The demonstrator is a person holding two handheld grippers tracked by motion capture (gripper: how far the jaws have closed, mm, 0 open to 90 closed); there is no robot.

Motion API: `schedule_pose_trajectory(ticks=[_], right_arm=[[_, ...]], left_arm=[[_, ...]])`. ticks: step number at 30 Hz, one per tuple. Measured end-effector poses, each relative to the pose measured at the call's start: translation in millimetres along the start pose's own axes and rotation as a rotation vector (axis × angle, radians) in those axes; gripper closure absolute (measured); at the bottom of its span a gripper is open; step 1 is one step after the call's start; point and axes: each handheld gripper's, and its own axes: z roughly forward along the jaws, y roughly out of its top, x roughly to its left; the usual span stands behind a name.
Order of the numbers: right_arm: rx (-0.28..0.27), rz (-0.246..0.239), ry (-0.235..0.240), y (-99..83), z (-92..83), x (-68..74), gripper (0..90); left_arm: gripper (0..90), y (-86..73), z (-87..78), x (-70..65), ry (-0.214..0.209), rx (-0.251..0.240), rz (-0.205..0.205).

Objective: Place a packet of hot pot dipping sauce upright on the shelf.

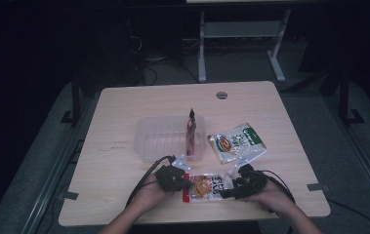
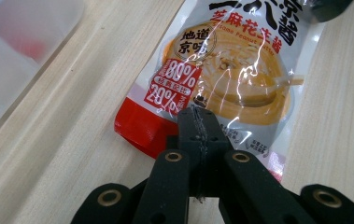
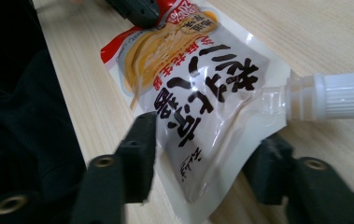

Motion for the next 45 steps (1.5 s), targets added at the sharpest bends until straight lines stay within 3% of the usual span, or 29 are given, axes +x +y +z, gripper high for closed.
schedule_pose_trajectory(ticks=[2, 5, 9, 13, 25, 34, 45], right_arm=[[-0.005, 0.004, 0.005, 0.5, 0.1, 0.0, 57.2], [-0.022, 0.000, 0.005, 3.2, -1.6, 1.4, 71.1], [-0.037, -0.043, 0.014, 5.4, -3.4, 3.8, 82.5], [-0.062, -0.094, 0.008, 8.1, -5.5, 7.4, 86.9], [-0.174, -0.138, 0.080, 14.4, -17.9, 12.9, 89.3], [-0.246, -0.188, 0.098, 24.0, -23.5, 23.7, 89.5], [-0.330, -0.216, 0.130, 31.5, -33.5, 32.3, 89.5]], left_arm=[[89.9, -0.1, 0.1, 0.1, 0.000, -0.002, 0.000], [89.9, -0.1, 0.4, 0.3, -0.005, -0.007, -0.012], [89.9, -0.7, 0.6, 0.3, -0.007, -0.012, -0.017], [89.9, -1.0, 0.6, 0.1, -0.003, -0.013, -0.008], [89.9, 0.4, -2.4, -0.1, -0.031, -0.020, -0.017], [89.9, 1.1, -3.7, -3.9, -0.048, -0.036, -0.014], [89.9, 9.5, 4.8, -25.3, -0.104, -0.075, 0.033]])
